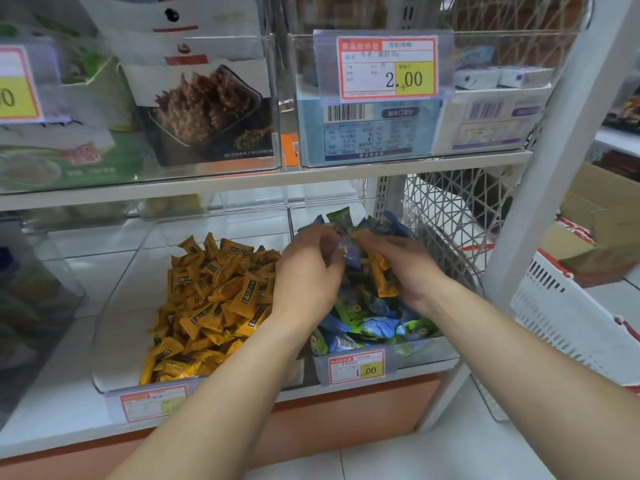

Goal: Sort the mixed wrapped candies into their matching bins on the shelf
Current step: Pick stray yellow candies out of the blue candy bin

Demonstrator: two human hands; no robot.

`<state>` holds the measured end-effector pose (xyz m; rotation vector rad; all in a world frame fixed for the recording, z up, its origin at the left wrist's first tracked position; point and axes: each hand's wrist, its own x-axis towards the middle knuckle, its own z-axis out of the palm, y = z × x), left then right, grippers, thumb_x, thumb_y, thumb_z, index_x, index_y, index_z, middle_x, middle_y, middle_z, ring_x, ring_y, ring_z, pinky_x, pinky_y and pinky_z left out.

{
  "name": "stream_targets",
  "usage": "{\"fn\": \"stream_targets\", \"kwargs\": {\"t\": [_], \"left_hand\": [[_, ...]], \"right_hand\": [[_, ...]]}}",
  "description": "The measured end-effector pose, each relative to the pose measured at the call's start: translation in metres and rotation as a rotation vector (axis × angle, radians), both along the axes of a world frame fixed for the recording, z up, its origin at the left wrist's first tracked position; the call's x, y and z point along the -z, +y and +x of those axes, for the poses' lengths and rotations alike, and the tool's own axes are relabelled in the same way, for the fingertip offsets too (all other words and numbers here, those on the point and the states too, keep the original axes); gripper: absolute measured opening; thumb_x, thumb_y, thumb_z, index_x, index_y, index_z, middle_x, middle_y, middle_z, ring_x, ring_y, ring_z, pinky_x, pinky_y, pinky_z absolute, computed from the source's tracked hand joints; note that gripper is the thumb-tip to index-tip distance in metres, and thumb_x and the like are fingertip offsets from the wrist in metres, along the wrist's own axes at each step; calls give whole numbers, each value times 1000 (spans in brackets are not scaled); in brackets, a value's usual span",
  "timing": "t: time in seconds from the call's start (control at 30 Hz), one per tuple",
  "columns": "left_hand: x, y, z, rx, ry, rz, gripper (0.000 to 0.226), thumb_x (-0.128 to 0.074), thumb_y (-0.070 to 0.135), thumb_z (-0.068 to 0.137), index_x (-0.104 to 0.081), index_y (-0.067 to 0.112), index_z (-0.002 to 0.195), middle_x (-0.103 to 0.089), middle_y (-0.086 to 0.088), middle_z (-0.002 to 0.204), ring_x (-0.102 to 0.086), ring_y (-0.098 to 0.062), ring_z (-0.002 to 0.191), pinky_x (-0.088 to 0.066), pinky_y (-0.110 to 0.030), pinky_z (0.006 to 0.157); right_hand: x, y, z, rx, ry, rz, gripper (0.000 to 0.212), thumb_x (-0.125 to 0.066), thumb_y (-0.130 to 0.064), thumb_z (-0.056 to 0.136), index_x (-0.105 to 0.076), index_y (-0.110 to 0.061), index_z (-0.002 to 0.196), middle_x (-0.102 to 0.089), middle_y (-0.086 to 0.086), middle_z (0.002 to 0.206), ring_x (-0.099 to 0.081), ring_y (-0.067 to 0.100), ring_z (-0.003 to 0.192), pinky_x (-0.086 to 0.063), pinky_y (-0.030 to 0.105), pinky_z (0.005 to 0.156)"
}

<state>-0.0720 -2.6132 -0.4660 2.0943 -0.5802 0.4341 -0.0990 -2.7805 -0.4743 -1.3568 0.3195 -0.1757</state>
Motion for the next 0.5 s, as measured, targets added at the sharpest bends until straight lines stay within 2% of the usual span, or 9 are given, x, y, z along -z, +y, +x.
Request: {"fn": "stream_targets", "kwargs": {"t": [0.1, 0.17, 0.23, 0.3, 0.37, 0.43, 0.5], "left_hand": [[-4, 8, 1, -50, -66, 46, 11, -63, 15, 90, -59, 20, 99, -60, 2, 92, -58, -19, 81, -50, -35, 68], [-5, 12, 0, -78, -154, 198, 10, -60, 16, 92, -62, 19, 101, -59, -1, 96, -59, -25, 81, -47, -33, 63], [-5, 12, -1, -79, -148, 311, 16, -58, 26, 94, -65, 20, 107, -58, -2, 107, -60, -27, 91, -49, -32, 66], [-6, 9, -4, -39, -97, 319, 37, -59, 44, 92, -59, 25, 123, -56, 1, 118, -58, -24, 105, -51, -32, 75], [-9, 3, -9, 39, -40, 277, 74, -61, 66, 79, -38, 32, 141, -53, 1, 131, -57, -22, 116, -54, -35, 85], [-11, -1, -17, 92, 26, 237, 109, -63, 81, 61, -17, 35, 148, -42, 1, 144, -54, -20, 124, -54, -38, 93], [-10, -2, -18, 105, 56, 211, 118, -67, 81, 54, -13, 36, 149, -33, 1, 149, -53, -21, 127, -53, -41, 97]], "right_hand": [[-2, -7, -1, 57, 17, 4, 26, -83, -29, 80, -75, -6, 89, -63, 9, 64, -61, 19, 50, -48, 27, 45], [-3, -11, -2, 103, 9, -9, 24, -83, -28, 79, -74, -7, 88, -64, 8, 63, -61, 18, 49, -47, 26, 45], [-6, -10, -2, 151, -23, -6, 31, -83, -27, 79, -73, -4, 95, -65, 8, 64, -61, 17, 50, -46, 25, 45], [-11, -5, -1, 171, -59, 18, 36, -83, -27, 79, -72, -1, 100, -67, 10, 67, -62, 19, 51, -46, 26, 45], [-18, 4, 0, 152, -92, 86, 37, -83, -27, 80, -71, 0, 103, -73, 17, 80, -70, 27, 63, -54, 32, 52], [-24, 14, 1, 127, -106, 130, 36, -82, -29, 81, -72, -2, 103, -75, 20, 91, -74, 33, 76, -58, 38, 63], [-27, 24, 2, 87, -113, 161, 33, -81, -31, 83, -71, -6, 102, -76, 19, 94, -75, 35, 83, -59, 41, 68]]}}
